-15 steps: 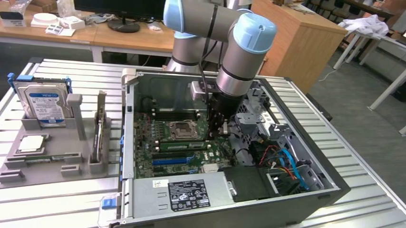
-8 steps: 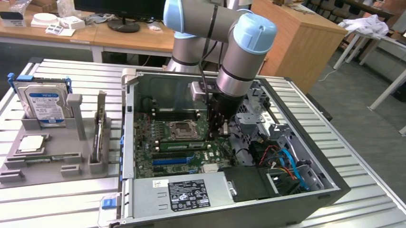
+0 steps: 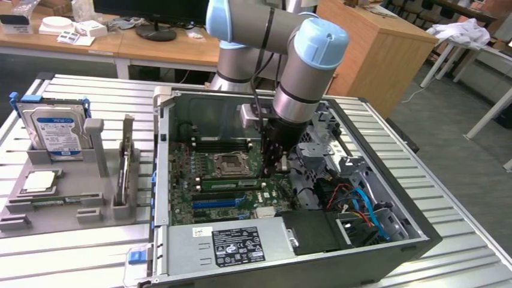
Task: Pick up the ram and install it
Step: 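Press down the ram until it locks into place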
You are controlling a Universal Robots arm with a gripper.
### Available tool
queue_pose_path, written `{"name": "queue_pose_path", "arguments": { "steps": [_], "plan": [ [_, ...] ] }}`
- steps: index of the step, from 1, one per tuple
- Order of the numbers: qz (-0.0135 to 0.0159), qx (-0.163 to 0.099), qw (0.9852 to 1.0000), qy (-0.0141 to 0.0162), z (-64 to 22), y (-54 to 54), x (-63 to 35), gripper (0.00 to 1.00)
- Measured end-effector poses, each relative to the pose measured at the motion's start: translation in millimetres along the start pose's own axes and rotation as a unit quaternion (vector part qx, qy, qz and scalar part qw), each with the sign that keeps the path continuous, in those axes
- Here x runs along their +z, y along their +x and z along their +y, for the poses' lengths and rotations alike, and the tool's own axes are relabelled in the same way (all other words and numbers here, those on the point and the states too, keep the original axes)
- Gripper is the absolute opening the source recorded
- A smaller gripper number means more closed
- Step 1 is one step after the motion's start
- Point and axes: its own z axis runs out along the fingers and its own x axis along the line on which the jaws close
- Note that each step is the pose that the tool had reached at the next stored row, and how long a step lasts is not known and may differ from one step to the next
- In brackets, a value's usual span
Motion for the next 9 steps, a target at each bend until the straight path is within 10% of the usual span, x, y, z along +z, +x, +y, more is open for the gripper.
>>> {"name": "queue_pose_path", "arguments": {
  "steps": [9],
  "plan": [
    [-0.0001,0.000,1.0000,0.0000,-0.1,0.0,1.3,0.11]
  ]
}}
